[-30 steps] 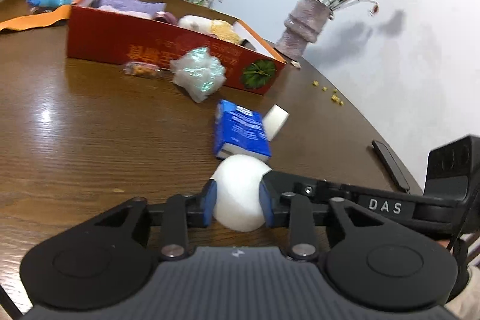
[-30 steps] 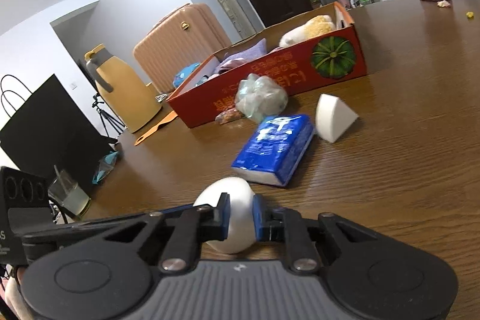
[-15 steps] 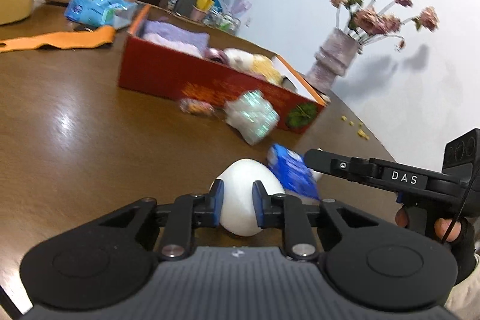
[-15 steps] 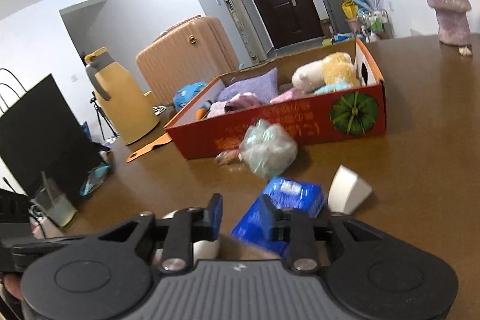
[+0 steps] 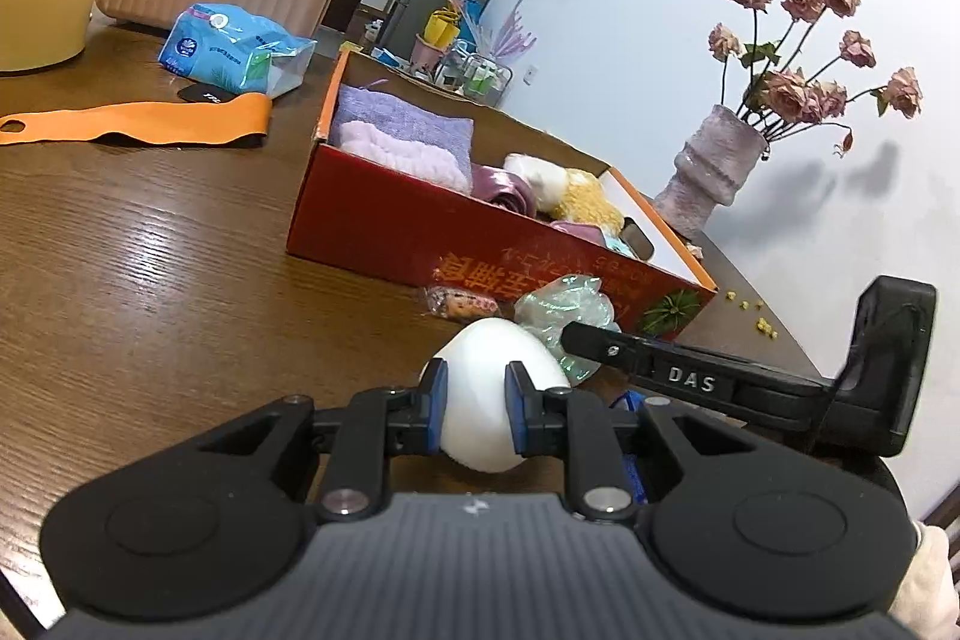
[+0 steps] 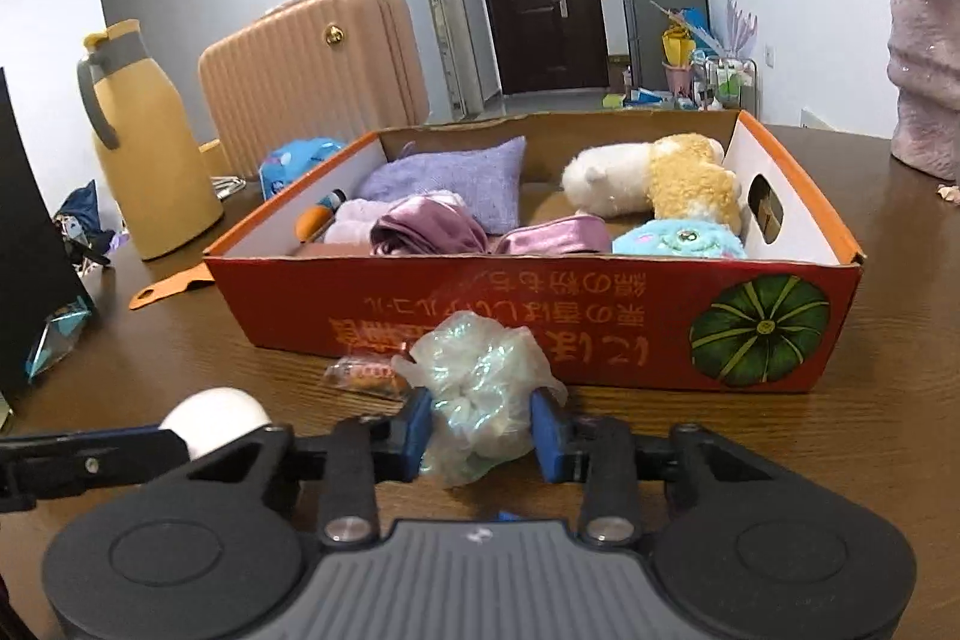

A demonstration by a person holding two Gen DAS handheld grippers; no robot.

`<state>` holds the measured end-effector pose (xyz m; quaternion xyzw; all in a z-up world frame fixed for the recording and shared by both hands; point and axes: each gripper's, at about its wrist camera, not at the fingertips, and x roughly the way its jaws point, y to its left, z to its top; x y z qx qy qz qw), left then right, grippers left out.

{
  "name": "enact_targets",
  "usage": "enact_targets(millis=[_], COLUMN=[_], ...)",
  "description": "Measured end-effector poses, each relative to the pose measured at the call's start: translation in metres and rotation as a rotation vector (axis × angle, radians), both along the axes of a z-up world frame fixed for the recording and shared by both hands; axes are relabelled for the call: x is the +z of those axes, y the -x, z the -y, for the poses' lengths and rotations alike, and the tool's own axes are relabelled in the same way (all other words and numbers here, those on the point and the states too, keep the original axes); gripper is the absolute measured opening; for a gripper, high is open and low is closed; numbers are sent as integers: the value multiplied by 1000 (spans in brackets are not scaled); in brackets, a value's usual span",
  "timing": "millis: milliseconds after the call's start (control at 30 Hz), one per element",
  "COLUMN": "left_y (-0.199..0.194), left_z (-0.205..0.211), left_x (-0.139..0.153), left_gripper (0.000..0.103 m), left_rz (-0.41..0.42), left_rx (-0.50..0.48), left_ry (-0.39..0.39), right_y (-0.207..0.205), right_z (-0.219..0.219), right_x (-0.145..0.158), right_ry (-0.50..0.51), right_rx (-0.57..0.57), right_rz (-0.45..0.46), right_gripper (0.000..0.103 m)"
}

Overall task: Organize soft objects
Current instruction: 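Carry the foam cylinder and plastic bag into the box and release them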

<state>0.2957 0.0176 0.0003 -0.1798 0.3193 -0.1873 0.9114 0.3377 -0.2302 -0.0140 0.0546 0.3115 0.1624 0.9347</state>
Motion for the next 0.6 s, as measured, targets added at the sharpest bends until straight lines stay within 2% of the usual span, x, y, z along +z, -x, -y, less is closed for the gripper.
enact_targets(millis=[167,333,467,533,600], left_y=[17,6,-44,-82,-125], left_z=[4,14,28,37,47], left_x=[12,49,90,101,101], left_gripper=[21,21,21,21,21], left_rz=[30,104,165,155,102], left_rx=[-24,-66,-82,-84,-90], left_ry=[-1,2,-35,-61,-87], right_y=[47,74,51,22,-18], right_z=[14,37,53,58,59], right_x=[21,52,84,95,99], right_ry=[-53,-79,-23,-13,-5], right_rx=[16,20,24,35,47], right_rz=[75,139,194,181,149], right_gripper=[30,31,31,31,32])
